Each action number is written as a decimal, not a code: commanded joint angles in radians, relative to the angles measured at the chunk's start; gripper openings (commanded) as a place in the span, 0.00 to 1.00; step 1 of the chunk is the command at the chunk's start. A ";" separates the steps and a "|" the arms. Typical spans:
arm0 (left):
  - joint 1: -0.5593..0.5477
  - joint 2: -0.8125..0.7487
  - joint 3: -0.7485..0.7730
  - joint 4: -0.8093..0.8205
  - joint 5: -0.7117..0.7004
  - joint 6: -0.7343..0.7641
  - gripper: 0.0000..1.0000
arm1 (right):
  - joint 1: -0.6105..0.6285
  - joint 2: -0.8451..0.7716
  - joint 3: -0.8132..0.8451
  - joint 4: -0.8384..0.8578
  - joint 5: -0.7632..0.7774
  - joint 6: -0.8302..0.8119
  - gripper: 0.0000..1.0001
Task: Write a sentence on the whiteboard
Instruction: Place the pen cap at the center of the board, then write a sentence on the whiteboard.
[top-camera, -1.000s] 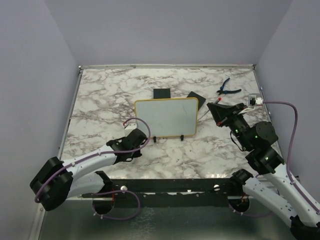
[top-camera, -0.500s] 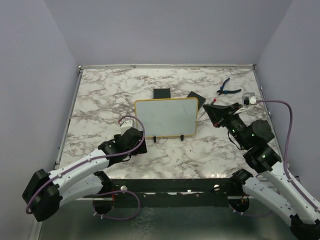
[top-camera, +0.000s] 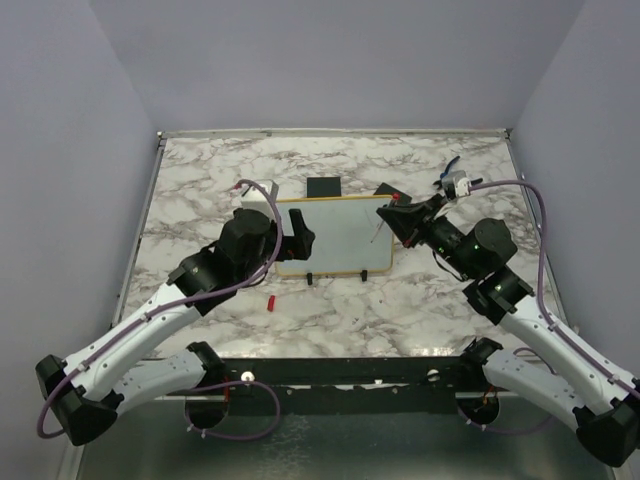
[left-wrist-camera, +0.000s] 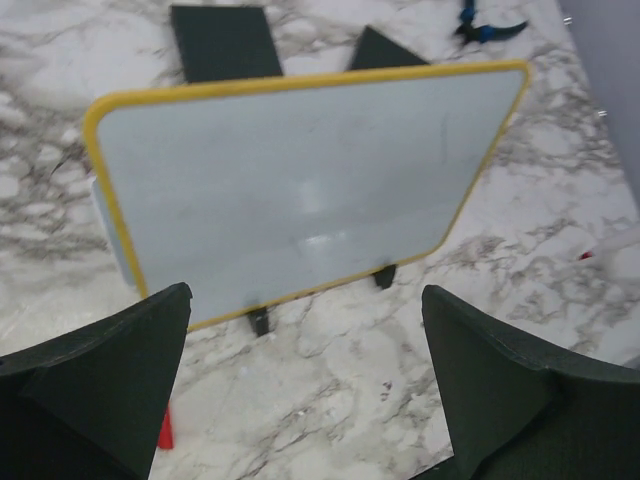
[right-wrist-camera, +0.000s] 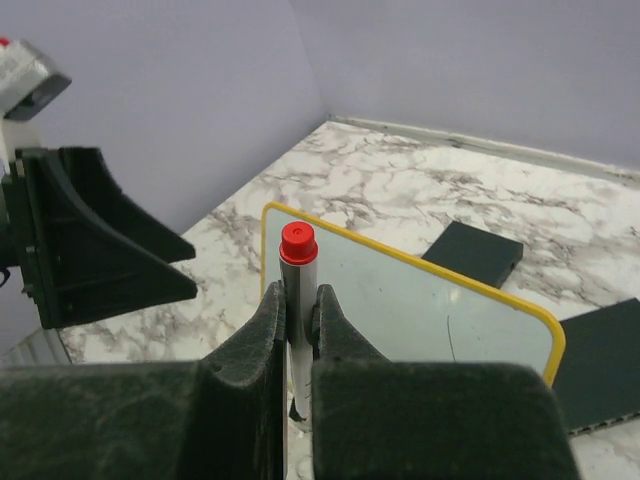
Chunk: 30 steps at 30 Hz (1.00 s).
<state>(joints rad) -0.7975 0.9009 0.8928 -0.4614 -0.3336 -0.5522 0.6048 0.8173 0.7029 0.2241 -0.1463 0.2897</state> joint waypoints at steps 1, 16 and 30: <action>0.005 0.121 0.171 0.172 0.249 0.050 0.99 | 0.000 0.010 0.030 0.116 -0.078 -0.003 0.01; 0.031 0.132 -0.065 0.808 0.191 -0.895 0.99 | 0.009 0.098 -0.027 0.609 -0.008 -0.379 0.01; 0.052 0.257 -0.025 0.892 0.281 -1.299 0.99 | 0.059 0.138 -0.043 0.733 -0.233 -0.618 0.01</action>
<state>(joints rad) -0.7483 1.0817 0.7895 0.3916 -0.1417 -1.7100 0.6415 0.9531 0.6525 0.9356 -0.2951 -0.2405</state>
